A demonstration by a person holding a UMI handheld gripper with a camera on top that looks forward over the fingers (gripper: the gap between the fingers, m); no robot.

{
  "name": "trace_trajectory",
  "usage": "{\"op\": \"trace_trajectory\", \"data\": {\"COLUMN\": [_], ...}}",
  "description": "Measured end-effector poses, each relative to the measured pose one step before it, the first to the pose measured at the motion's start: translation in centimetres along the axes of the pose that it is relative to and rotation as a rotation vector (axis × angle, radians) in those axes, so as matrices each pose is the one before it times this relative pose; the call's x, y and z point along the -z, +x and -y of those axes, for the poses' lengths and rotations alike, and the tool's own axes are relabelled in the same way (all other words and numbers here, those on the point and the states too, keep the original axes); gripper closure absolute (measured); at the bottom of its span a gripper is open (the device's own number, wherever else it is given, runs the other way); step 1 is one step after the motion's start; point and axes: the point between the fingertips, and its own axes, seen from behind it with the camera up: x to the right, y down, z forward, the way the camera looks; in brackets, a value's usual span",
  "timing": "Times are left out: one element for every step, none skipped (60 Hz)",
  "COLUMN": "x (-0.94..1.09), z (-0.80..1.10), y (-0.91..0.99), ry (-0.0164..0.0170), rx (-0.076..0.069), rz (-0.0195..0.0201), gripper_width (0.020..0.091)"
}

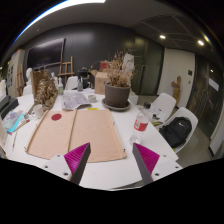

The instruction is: Pour water

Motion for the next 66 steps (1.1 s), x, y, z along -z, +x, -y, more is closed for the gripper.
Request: {"op": "trace_trajectory", "data": {"x": [-0.592,-0.636,-0.68,-0.687,-0.67,-0.717,-0.714,-0.705,-0.747,-0.759,-0.759,-0.748,-0.781,-0.781,-0.809,-0.802,-0.764,-0.782,-0.762,-0.782,-0.716,-0.604,-0.653,-0.615,-0.627,-0.589,-1.049,-0.305,-0.535,-0.518,-0.491,-0.452,-0.444,-0.513,-0.415,-0.294,-0.308,-0.254,-0.216,-0.198,-0.167,-0.156,-0.105,-0.103,-0.104,-0.033,-0.053,-0.034,-0.006,-0.003,-0.015,-0.011,-0.018,-0.002,-0.249,0.041,-0.075,0.007,0.0,-0.018,-0.018,0.001,-0.011,0.006,-0.007,0.003], "z": [-0.102,-0.08,-0.112,-0.14,-0.16,-0.118,-0.069,-0.018,-0.025,-0.018,0.002,0.021,0.038,0.026,-0.037,-0.126,-0.132,-0.097,-0.048,-0.015,-0.02,-0.051,-0.022,-0.002,0.021,0.016,0.128,-0.154,-0.008,0.006,-0.008,0.015,0.052,0.246,0.04,-0.04,-0.026,0.004,0.046,0.129,0.143,0.071,-0.002,0.024,0.143,0.09,0.041,-0.007,0.012,0.023,0.016,-0.004,0.009,-0.038,-0.08,0.049,-0.093,0.029,0.023,0.008,0.024,0.051,0.016,0.103,0.176,0.263], "y": [0.969,0.996,0.944,0.91,0.865,0.809,0.753,0.714,0.65,0.614,0.561,0.467,0.433,0.468,0.441,0.419,0.366,0.314,0.276,0.223,0.19,0.107,0.155,0.182,0.134,0.068,0.24,-0.133,0.047,0.093,0.062,-0.001,0.0,0.256,-0.07,0.025,0.013,0.009,0.02,-0.136,-0.141,0.072,-0.002,-0.083,0.051,-0.019,-0.063,-0.062,0.008,-0.003,-0.03,-0.07,-0.045,0.029,-0.18,0.115,-0.299,0.009,0.029,-0.041,0.01,0.03,-0.016,0.012,0.057,0.086], "ry": [0.0055,0.00572,0.00536,0.00438,0.00318,0.00254,0.00386,0.00544,0.00598,0.00516,0.00554,0.00627,0.00723,0.00703,0.00503,0.00109,-0.00163,-0.00132,0.00088,0.00221,0.00086,0.00021,0.00089,0.00148,0.0021,0.00263,0.00396,0.00298,0.00331,0.00337,0.00368,0.0043,0.0057,0.00573,0.00656,0.0048,0.00465,0.00427,0.00515,0.00763,0.00935,0.00627,0.00262,0.0031,0.0024,0.00116,0.00306,0.00094,0.00083,0.00128,0.00106,0.00021,0.0004,-0.00142,0.00114,-0.00188,-0.00011,-0.00118,-0.00036,0.00002,0.00016,-0.00015,-0.00161,-0.00108,0.00095,0.00276], "rx": [0.0017,0.0013,0.0013,0.0016,0.0016,0.0009,0.0002,-0.0009,-0.0013,-0.0018,-0.0033,-0.0046,-0.0048,-0.0041,-0.0036,-0.0037,-0.0045,-0.0041,-0.0044,-0.0046,-0.0047,-0.0045,-0.0053,-0.0054,-0.0048,-0.0029,-0.002,-0.0006,0.0007,0.0011,0.0013,0.0012,0.0008,0.0012,0.0015,0.0005,-0.0005,-0.0014,-0.0021,-0.002,-0.0042,-0.0023,-0.0029,-0.0017,0.0021,0.0029,0.0027,0.001,-0.0003,-0.002,0.0001,0.0012,0.0028,0.0036,0.0048,0.0046,0.0058,0.0066,0.0068,0.0072,0.0069,0.0066,0.0069,0.0067,0.0047,0.0037], "rz": [-0.00448,-0.00463,-0.0046,-0.00501,-0.00402,-0.00339,-0.0019,-0.0012,-0.00006,0.00113,0.00314,0.00435,0.00504,0.00365,0.00249,0.00204,0.00209,0.00352,0.00387,0.00432,0.00416,0.00279,0.0036,0.00314,0.00358,0.005,0.00631,0.00156,0.00136,-0.00005,0.00021,0.00162,0.00191,0.00292,0.00066,-0.00287,-0.00368,-0.00265,-0.00246,0.00266,0.00437,-0.00464,-0.00331,-0.00058,0.00341,0.00082,0.00174,0.00141,-0.00046,-0.00048,0.001,0.00292,0.00243,-0.00079,-0.00398,-0.00193,-0.00135,-0.00185,-0.00253,-0.00183,-0.00312,-0.00376,-0.00382,-0.00476,-0.00751,-0.00929], "gripper_width": [0.0246,0.0245,0.0246,0.0246,0.0246,0.0246,0.0246,0.0246,0.0248,0.0248,0.0248,0.025,0.025,0.025,0.0249,0.0249,0.025,0.0248,0.0249,0.0248,0.0249,0.0248,0.0248,0.0246,0.0248,0.0248,0.025,0.025,0.0251,0.0251,0.0251,0.0257,0.0262,0.0276,0.0297,0.0331,0.0373,0.0418,0.0478,0.0531,0.0594,0.0606,0.0606,0.0615,0.0627,0.064,0.0657,0.0676,0.0684,0.0701,0.0714,0.0728,0.0739,0.0757,0.0768,0.077,0.08,0.08,0.0799,0.08,0.08,0.08,0.0801,0.08,0.08,0.0801]}}
